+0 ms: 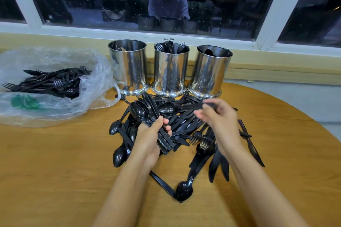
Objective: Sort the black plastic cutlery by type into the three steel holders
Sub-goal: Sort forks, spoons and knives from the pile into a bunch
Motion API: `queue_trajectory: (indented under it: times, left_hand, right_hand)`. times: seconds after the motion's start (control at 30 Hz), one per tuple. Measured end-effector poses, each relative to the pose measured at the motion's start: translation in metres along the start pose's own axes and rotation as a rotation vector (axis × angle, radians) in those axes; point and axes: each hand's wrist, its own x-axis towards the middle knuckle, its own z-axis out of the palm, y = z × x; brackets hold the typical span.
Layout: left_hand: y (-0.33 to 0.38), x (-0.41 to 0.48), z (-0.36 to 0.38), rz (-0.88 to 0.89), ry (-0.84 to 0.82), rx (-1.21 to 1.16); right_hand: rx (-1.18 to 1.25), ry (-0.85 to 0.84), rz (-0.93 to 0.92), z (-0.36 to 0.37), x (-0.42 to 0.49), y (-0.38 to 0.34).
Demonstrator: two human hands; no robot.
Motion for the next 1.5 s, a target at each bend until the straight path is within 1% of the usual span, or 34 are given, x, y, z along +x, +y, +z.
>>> queue_trajectory:
  times: [0.07,0.13,0.27,0.37,0.43,0.53,0.63,0.67,0.73,0.8,0.87,0.97,1.03,1.13,1.27,1.33,1.4,1.43,1.5]
  left_hand:
    - [-0.001,0.000,0.001,-0.004,0.004,0.005]
    - [-0.002,0.001,0.001,-0.011,0.016,0.005]
    - [-0.002,0.002,0.000,-0.012,0.029,-0.005]
    - [-0.003,0.003,0.001,-0.003,0.033,0.014]
    - [-0.004,0.004,0.001,-0.004,0.025,0.017]
    - [-0.006,0.005,0.001,-0.024,0.012,-0.008]
    - [-0.006,0.004,0.002,-0.051,0.005,-0.047]
    - [-0.006,0.003,0.002,-0.059,0.006,-0.052]
    - [-0.006,0.001,0.004,-0.068,0.000,-0.064]
    - [-0.005,-0.001,0.005,-0.064,-0.001,-0.061]
    - [-0.005,0.000,0.003,-0.064,-0.011,-0.033]
    - [-0.005,0.001,0.002,-0.073,-0.004,0.008]
    - [-0.004,0.002,0.001,-0.067,-0.011,-0.008]
    - [-0.002,0.002,0.001,-0.057,-0.010,-0.074]
    - [-0.002,0.006,-0.002,-0.056,0.044,-0.265]
    - [-0.001,0.008,-0.004,-0.030,0.056,-0.289]
    - [0.000,0.008,-0.005,-0.015,0.030,-0.265]
    - [0.001,0.007,-0.004,-0.003,0.019,-0.267]
    - [0.002,0.004,-0.002,0.019,0.002,-0.263]
  right_hand:
    - [0.029,-0.041,0.093,0.003,-0.012,0.013]
    - [0.006,-0.086,0.141,0.006,-0.019,0.022]
    - [-0.072,-0.181,0.163,0.009,-0.026,0.024]
    - [-0.114,-0.214,0.165,0.010,-0.029,0.026]
    - [-0.164,-0.185,0.161,0.009,-0.028,0.027]
    - [-0.195,-0.033,0.101,0.005,-0.025,0.026]
    - [-0.021,0.108,0.060,0.002,-0.025,0.021]
    - [0.046,0.123,0.061,0.003,-0.027,0.019]
    - [0.130,0.100,0.088,0.009,-0.033,0.018]
    - [0.130,0.054,0.111,0.016,-0.039,0.020]
    - [0.082,0.022,0.102,0.022,-0.042,0.023]
    - [-0.086,-0.042,0.021,0.027,-0.045,0.029]
    - [-0.147,-0.107,-0.015,0.028,-0.047,0.031]
    - [-0.207,-0.189,-0.071,0.030,-0.050,0.035]
    - [-0.324,-0.321,-0.206,0.032,-0.051,0.040]
    - [-0.345,-0.371,-0.263,0.029,-0.050,0.039]
    - [-0.326,-0.362,-0.256,0.021,-0.044,0.034]
    - [-0.344,-0.319,-0.258,0.015,-0.039,0.031]
    - [-0.500,-0.170,-0.293,-0.001,-0.026,0.030]
